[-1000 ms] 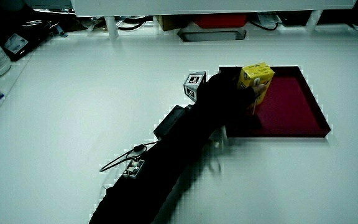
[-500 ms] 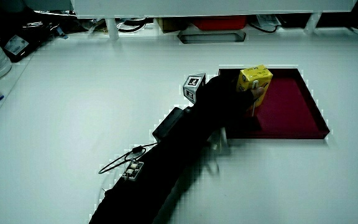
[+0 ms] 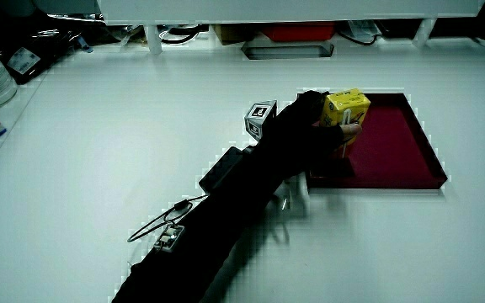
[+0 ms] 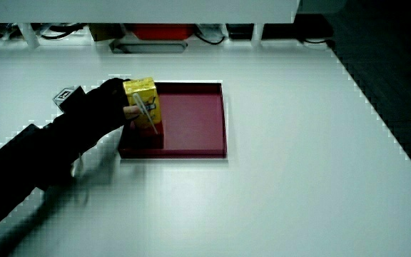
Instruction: Place ice redtea
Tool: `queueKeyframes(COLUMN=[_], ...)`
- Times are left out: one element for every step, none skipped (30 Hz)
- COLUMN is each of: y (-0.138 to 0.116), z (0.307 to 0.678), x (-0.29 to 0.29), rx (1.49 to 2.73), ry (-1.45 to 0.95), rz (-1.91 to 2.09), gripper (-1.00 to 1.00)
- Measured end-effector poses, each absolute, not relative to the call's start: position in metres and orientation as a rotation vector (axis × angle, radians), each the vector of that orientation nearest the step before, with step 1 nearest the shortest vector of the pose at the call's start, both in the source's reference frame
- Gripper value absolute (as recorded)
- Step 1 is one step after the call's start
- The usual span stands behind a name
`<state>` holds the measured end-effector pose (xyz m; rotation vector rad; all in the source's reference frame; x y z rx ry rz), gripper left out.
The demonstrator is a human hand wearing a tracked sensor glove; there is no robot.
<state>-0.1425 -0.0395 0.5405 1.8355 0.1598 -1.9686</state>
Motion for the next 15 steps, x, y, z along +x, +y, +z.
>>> queueKeyframes(y=[-0.038, -0.036, -0.035, -0.032, -0.03, -0.028, -0.026, -0.024, -0.021, -0.018, -0.016, -0.013, -0.011, -0.007, -0.004], z=[0.536, 0.532, 0.533, 0.526, 0.522, 0.521, 0.518, 0.515, 0.51, 0.505, 0.503, 0.5, 0.497, 0.493, 0.494], x=[-0.142, -0.142, -0.145, -0.145, -0.147, -0.151, -0.154, -0.158, -0.161, -0.164, -0.168, -0.171, -0.175, -0.179, -0.186], rx=[1.827, 1.823, 1.847, 1.849, 1.852, 1.863, 1.861, 1.86, 1.845, 1.83, 1.834, 1.837, 1.841, 1.848, 1.872], ry=[0.183, 0.199, 0.215, 0.216, 0.215, 0.198, 0.193, 0.189, 0.249, 0.266, 0.28, 0.294, 0.307, 0.276, 0.261], rz=[-1.955, -1.926, -1.878, -1.847, -1.821, -1.778, -1.755, -1.732, -1.764, -1.759, -1.745, -1.729, -1.714, -1.691, -1.652], gripper=[-0.91, -0.96, -1.0, -1.0, -1.0, -1.0, -1.0, -1.0, -1.0, -1.0, -1.0, -1.0, -1.0, -1.0, -1.0])
